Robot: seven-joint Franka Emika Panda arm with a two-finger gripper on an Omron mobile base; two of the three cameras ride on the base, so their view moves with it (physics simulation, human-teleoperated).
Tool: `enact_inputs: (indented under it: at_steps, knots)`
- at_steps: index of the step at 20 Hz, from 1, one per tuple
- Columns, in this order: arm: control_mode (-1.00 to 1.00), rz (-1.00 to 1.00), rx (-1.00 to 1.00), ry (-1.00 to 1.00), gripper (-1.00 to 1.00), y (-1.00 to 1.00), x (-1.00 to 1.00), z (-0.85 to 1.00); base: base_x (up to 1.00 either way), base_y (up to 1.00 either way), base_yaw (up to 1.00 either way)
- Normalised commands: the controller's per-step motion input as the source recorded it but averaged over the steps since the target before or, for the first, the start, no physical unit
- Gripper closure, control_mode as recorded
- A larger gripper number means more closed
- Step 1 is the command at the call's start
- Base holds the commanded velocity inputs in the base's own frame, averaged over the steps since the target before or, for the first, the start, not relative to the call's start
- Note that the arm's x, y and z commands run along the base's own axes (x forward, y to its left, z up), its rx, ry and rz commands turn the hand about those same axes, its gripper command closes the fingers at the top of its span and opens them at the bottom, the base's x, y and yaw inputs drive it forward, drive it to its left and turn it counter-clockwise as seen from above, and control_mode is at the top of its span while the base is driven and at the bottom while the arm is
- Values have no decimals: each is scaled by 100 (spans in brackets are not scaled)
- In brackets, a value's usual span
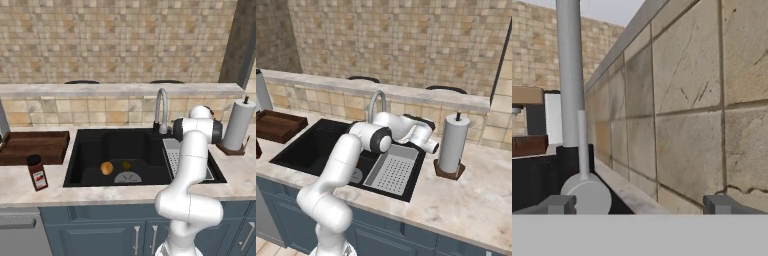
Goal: Pick up all produce items and place them in the sink. Turn on the sink faucet to wash them. Then turn the sink off and put them in the tray.
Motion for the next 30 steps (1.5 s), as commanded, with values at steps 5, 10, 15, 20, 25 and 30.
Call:
enact_inputs:
  at_steps: [5, 10, 15, 20, 25, 30]
  knots:
    - [-100, 0, 7, 0, -100, 1, 21, 0, 0, 0, 0]
    - [-100, -2, 6, 0, -100, 4, 26, 0, 0, 0, 0]
    - [-100, -3, 5, 0, -100, 1, 0, 2, 0, 0, 0]
    - [-100, -5, 1, 0, -100, 4, -2, 25, 0, 0, 0]
    - [-100, -6, 0, 0, -100, 11, 0, 10, 0, 0, 0]
    - [-100, -7, 0, 0, -100, 10, 0, 0, 0, 0, 0]
